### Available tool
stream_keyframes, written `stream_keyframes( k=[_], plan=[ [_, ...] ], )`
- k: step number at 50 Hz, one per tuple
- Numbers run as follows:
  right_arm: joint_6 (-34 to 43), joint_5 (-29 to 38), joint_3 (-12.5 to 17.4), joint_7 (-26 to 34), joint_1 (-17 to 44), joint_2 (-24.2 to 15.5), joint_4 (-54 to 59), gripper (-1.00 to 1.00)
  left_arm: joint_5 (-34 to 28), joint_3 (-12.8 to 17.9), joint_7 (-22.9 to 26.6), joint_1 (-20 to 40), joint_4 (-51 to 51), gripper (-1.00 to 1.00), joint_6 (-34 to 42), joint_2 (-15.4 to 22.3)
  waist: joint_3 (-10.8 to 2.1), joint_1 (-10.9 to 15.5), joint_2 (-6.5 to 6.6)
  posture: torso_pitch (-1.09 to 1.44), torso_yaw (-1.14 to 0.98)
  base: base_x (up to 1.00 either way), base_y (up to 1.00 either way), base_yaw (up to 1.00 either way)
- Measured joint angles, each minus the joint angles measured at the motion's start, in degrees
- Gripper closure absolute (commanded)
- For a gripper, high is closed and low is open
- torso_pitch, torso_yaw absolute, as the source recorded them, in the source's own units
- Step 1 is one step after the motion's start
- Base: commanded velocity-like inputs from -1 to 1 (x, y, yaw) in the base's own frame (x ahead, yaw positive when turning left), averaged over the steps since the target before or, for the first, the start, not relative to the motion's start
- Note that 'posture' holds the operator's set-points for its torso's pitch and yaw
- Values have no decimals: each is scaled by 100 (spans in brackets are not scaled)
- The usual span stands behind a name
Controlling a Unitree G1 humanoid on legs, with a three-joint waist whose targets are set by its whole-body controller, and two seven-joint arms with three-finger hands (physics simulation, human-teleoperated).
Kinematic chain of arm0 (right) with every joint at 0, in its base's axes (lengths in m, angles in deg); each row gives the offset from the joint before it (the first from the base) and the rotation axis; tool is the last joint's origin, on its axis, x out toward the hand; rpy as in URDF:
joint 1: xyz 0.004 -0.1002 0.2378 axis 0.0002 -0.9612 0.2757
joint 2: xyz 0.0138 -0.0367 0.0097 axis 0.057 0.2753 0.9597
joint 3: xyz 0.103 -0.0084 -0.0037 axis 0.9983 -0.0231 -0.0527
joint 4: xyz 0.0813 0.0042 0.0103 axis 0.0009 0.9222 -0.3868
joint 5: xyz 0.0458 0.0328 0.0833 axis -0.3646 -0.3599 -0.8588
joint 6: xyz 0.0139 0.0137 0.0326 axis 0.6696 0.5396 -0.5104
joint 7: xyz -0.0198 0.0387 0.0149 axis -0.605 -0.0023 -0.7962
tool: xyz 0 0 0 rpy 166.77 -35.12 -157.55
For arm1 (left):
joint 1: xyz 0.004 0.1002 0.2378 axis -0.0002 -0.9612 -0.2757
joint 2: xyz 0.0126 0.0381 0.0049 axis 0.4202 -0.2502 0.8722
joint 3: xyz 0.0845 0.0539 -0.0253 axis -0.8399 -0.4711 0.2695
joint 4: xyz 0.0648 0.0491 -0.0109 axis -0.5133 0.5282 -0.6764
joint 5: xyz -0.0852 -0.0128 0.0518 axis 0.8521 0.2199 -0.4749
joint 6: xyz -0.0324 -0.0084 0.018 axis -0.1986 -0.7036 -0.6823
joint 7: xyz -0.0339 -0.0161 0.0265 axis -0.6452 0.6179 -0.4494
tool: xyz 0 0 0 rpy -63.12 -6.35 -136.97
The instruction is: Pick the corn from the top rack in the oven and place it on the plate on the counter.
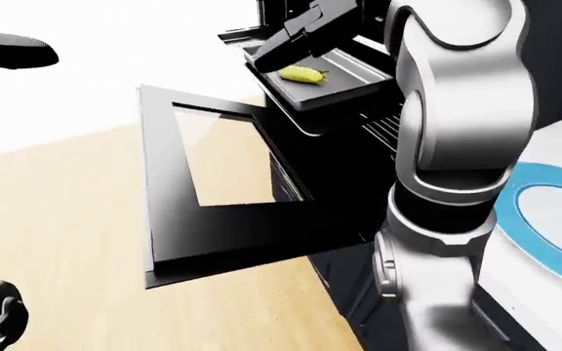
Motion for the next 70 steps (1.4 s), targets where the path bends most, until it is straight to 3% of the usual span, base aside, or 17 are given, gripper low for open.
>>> stream_keyframes(
  k=[6,12,21,25,28,31,34,38,45,49,52,53,55,57,63,64,70],
  plan=[
    [-80,54,44,-25,55,-20,4,-100,7,8,30,55,-15,-100,-26,26,52,-65,-475,0,0,0,0,74],
    [-12,133,130,-35,19,-61,94,-100,51,-146,93,23,29,-100,-37,-49,24,-47,-393,0,0,0,0,74],
    [-12,147,121,-19,25,-54,13,-100,5,-44,94,38,-84,-100,-111,-16,12,-101,378,0,0,0,0,74],
    [14,118,-93,35,-48,34,45,-100,-28,88,60,-113,-27,-100,-38,5,23,26,277,0,0,0,0,56],
    [73,134,-189,143,-84,82,69,-100,-69,130,21,-96,-13,-100,-69,14,-13,-28,58,0,0,0,0,8],
    [60,256,-91,143,27,172,62,-100,-52,119,26,-78,-63,-100,-158,18,184,-52,-113,0,0,0,0,0],
    [7,330,-67,75,77,128,133,-100,-1,78,46,-107,-59,-100,-161,13,171,17,-352,0,0,0,0,0],
    [85,391,28,90,-32,151,214,-100,69,-12,61,-175,-19,-100,-65,-43,206,-65,-94,0,0,0,-5,0],
    [210,268,-7,16,-13,135,214,-100,55,58,40,-114,-12,-100,-75,22,-67,-114,275,0,0,1,-59,0],
    [99,244,30,7,88,76,74,-100,6,52,19,-12,-43,-100,-179,40,-90,-115,74,0,0,2,-55,0],
    [85,229,41,-37,158,70,59,-100,-9,27,17,53,6,-100,-162,25,-1,-114,-396,0,0,1,-8,0],
    [66,246,37,-53,124,26,53,-100,-8,8,18,31,-53,-100,-166,-15,87,-152,-422,0,0,0,0,0],
    [109,310,62,-60,-29,-7,107,-100,32,-98,49,-36,-97,-100,-122,-85,264,-230,-358,0,0,0,0,0],
    [206,375,37,-33,-100,-14,265,-100,78,-202,101,-35,-1,-100,-58,-92,316,-234,-250,0,0,0,0,0],
    [217,481,-32,148,-86,37,231,-100,24,-66,120,12,-69,-100,-110,-34,251,-262,227,0,0,2,0,0],
    [191,496,-31,164,-96,76,210,-100,13,-38,117,-20,-80,-100,-136,-34,201,-252,246,0,0,8,0,0],
    [138,506,-158,301,-27,185,182,-100,-57,95,68,-150,-29,-100,-129,3,20,-134,-65,0,0,13,0,0]
  ],
)
